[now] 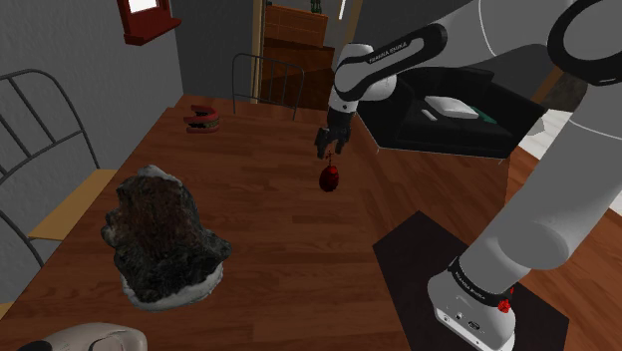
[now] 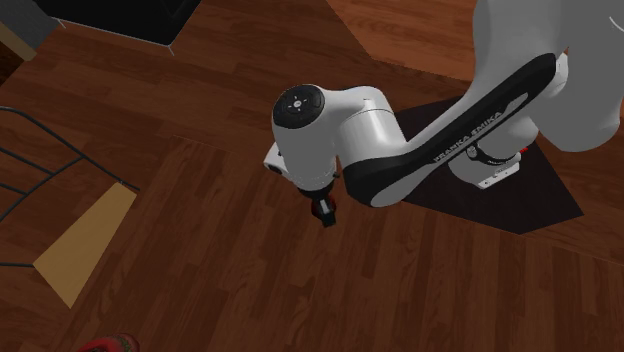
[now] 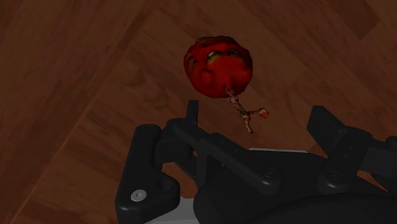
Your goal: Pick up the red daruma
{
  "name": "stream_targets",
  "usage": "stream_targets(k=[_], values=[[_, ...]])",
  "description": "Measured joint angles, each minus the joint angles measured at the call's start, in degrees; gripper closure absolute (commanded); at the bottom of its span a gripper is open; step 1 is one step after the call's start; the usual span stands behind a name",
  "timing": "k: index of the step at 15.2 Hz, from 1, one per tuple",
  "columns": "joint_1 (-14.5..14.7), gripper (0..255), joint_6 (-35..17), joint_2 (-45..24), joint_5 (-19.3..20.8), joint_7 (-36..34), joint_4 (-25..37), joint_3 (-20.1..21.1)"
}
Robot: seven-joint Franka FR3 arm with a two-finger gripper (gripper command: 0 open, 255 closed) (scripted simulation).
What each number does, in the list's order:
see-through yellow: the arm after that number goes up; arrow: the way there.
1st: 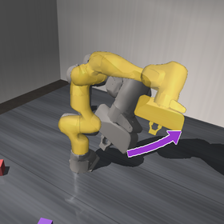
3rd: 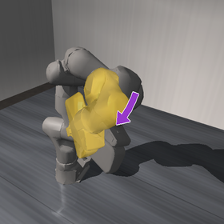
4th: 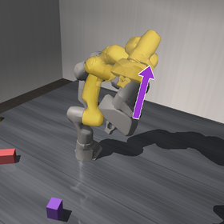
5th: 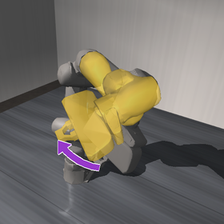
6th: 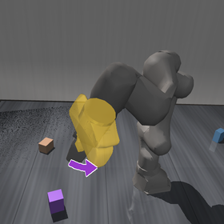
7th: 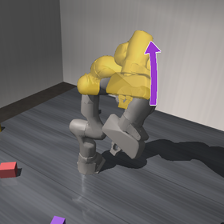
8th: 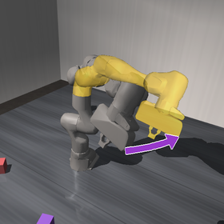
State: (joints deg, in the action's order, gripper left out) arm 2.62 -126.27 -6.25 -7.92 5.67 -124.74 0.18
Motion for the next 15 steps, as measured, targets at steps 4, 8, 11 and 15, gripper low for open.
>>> stream_targets(k=[4,8,11,15], values=[[0.04,255,-1.76,-1.11,-0.19,0.21,-0.67,0.06],[0.06,255,-1.98,-1.15,-0.21,0.22,-0.69,0.07],[0.05,255,-2.03,-1.16,-0.2,0.21,-0.68,0.07],[0.0,255,-1.1,-0.62,-0.11,0.16,-0.45,0.01]])
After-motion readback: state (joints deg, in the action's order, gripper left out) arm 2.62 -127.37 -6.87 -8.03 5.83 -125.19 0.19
